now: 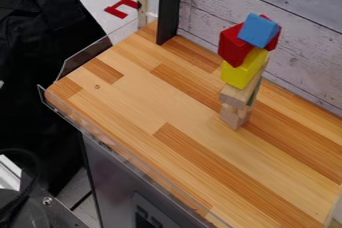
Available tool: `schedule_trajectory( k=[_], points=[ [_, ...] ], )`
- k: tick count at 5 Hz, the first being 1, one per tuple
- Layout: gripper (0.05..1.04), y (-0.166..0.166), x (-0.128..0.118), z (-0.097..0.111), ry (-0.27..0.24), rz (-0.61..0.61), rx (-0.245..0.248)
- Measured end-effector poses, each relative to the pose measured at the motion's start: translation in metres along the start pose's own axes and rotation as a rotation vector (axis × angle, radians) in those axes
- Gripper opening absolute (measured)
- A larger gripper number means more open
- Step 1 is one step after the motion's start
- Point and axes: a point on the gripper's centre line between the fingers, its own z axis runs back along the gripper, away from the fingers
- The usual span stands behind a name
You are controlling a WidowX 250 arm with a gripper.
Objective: Put the blue triangle on top of the red arch.
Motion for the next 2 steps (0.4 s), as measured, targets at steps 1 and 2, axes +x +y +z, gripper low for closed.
schedule_trajectory(
  k=[1, 2],
  points=[
    [0.999, -0.023, -0.016, -0.017, 0.063, -0.038, -0.023],
    [0.999, -0.042, -0.026, -0.031, 0.125, -0.034, -0.041]
  ],
)
